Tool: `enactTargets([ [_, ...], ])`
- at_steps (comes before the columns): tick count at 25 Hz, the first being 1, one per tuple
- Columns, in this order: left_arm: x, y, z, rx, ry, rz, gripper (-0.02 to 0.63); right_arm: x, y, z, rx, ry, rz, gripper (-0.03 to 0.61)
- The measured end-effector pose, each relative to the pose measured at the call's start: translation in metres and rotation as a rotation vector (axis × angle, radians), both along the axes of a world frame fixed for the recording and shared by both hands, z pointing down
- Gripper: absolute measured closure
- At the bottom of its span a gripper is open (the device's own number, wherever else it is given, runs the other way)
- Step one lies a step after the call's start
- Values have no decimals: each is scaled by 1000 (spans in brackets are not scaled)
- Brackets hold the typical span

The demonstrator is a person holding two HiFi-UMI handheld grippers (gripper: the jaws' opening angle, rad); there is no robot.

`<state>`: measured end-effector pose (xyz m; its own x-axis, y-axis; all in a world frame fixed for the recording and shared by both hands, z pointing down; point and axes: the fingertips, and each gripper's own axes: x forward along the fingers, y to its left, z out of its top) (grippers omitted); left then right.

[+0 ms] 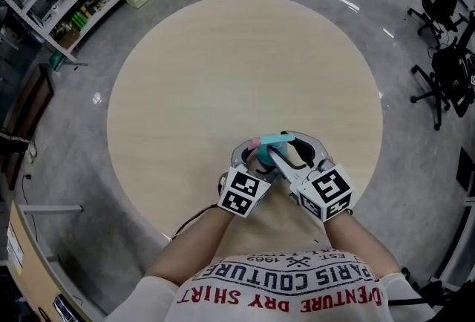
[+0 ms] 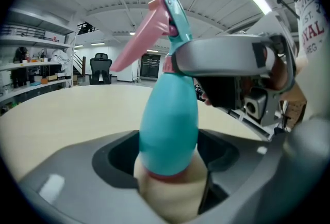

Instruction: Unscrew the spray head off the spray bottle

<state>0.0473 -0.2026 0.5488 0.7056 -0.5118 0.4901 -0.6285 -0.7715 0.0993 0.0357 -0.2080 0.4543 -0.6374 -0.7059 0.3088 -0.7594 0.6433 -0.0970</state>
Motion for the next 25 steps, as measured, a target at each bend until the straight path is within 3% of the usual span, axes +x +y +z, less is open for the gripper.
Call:
enactTargets([
  [6, 3, 0, 1, -1, -10, 35, 267, 0, 0, 2, 35, 30, -59, 439],
  [9, 2, 5, -1, -2, -12, 106, 268, -2, 4, -1, 38, 34, -163, 443],
  [12, -2, 13, -1, -3, -19, 229, 268, -8, 13, -1, 39, 40, -325, 446],
  [16, -15, 29, 1, -10, -47, 466, 268, -26, 29, -1, 94, 69, -599, 446],
  [18, -22, 34, 2, -10, -62, 560, 268, -32, 35, 0, 87, 69, -684, 446],
  [21, -23, 33, 0, -2, -67, 575, 267, -33, 35, -1, 90, 65, -691, 445],
  [25, -20, 32, -1, -8, -40, 447, 267, -25, 34, -2, 111, 35, -534, 437],
])
